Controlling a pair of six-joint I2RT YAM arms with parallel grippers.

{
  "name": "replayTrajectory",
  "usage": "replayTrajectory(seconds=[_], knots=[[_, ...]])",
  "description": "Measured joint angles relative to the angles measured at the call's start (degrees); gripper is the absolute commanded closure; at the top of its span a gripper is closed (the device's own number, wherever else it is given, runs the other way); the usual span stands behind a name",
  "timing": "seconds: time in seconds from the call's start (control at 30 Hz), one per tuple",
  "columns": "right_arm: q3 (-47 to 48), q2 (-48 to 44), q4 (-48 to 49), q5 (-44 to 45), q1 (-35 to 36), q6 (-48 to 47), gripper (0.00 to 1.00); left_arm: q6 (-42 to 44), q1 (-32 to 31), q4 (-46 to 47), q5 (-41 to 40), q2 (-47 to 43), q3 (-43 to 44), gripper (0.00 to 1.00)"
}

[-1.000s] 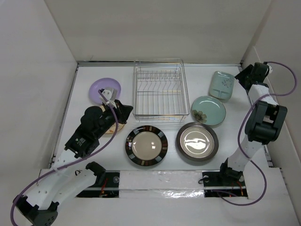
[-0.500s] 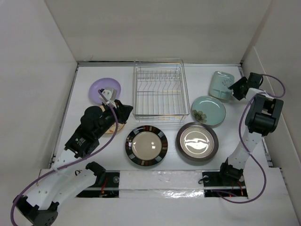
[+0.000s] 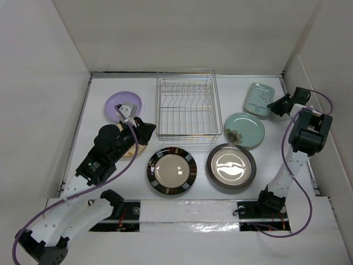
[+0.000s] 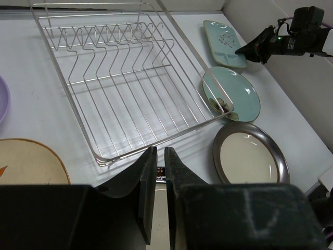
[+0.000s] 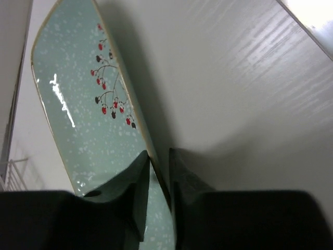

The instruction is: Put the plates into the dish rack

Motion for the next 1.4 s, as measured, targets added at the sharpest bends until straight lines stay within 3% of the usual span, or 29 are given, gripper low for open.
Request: replayTrajectory(seconds=[0.17,0.37,0.53,0.7,0.97,1.07,1.17,1.2,1.4], knots=[[-2.16,-0.52,4.96,-1.07,-0.39,-0.04,1.00,0.02,0.00,0.00,-0.04,-0.04,0.00,0.90],[-7.96,-5.99,7.76,4.79,-0.35,-0.28,1.00,0.02,0.00,0.02,-0.13,-0.04,0.00,0.90],[-7.50,-10.29,3.85,10.08,1.66,-4.37,1.00,0.02,0.00,0.02,-0.35,-0.04,0.00,0.81],[-4.39,-15.76,-1.97,14.34,8.48,-9.84,1.00,0.15,0.00,0.02,-0.52,-0.04,0.00,0.65],[13.53,-20.63,-13.79,20.92,24.15,-18.10,1.00,0.24,0.00,0.07,-0.66,-1.27,0.00,0.64],[22.80,-19.93,-20.65,25.90,29.31,-21.68,1.00,0.24,0.00,0.04,-1.86,-1.81,0.00,0.68],[31.58,-18.16,-26.58,30.18,33.92,-24.41,1.00,-0.07,0.00,0.00,-4.57,-1.86,-0.02,0.95],[33.73,-17.57,-27.93,31.52,35.21,-25.09,1.00,-0.37,0.00,0.00,-5.42,-1.79,-0.09,1.00],[46.42,-10.05,-38.95,39.50,40.26,-28.17,1.00,-0.72,0.00,-0.61,-10.01,0.44,-0.17,1.00]])
